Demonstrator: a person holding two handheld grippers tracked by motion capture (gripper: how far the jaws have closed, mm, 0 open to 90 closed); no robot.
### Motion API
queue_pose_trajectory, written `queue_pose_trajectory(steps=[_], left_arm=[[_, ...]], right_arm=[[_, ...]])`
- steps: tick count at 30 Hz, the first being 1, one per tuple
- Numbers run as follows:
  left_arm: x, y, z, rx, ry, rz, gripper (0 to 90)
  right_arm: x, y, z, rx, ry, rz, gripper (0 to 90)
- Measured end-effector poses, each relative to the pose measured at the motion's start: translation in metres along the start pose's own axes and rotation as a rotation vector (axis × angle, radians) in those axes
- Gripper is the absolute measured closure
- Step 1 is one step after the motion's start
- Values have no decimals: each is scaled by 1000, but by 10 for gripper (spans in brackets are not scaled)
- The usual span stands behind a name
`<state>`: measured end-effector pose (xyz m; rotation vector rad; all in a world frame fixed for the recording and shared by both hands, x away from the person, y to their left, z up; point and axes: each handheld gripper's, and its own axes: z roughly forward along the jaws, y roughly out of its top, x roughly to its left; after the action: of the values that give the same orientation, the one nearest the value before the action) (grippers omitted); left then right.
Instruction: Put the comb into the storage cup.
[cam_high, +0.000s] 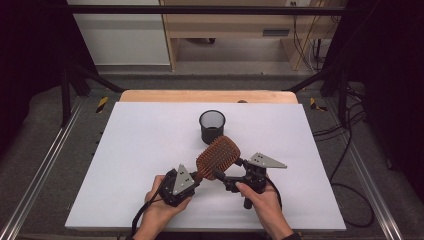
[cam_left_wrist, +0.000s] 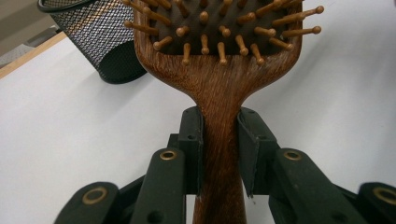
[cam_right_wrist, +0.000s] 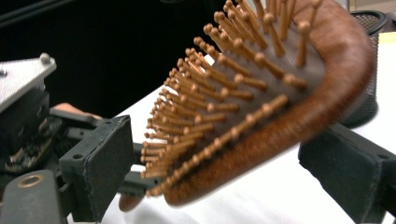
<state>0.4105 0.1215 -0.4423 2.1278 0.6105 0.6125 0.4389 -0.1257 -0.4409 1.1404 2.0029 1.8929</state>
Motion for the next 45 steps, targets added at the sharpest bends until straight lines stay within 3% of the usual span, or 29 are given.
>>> queue_pose_trajectory(steps=[5, 13, 24, 29, 36, 41, 45], left_arm=[[-2, 1, -1, -10, 1, 7, 727], [-5, 2, -1, -24, -6, 6, 727], [-4, 2, -2, -48, -12, -46, 722], [-4, 4, -3, -70, -7, -73, 718], [-2, 4, -6, -96, 6, -100, 683], [3, 0, -14, -117, 5, -143, 616], [16, -4, -26, -153, 54, -200, 486]], right_arm=[[-2, 4, 5, -26, 35, 47, 188], [-1, 6, 11, -44, 68, 72, 295], [6, 15, 4, -95, 115, 132, 492], [17, 22, 3, -105, 99, 102, 521], [18, 24, -1, -132, 91, 112, 530], [5, 31, -15, -182, 36, 117, 530], [-8, 33, -28, -212, 0, 143, 529]])
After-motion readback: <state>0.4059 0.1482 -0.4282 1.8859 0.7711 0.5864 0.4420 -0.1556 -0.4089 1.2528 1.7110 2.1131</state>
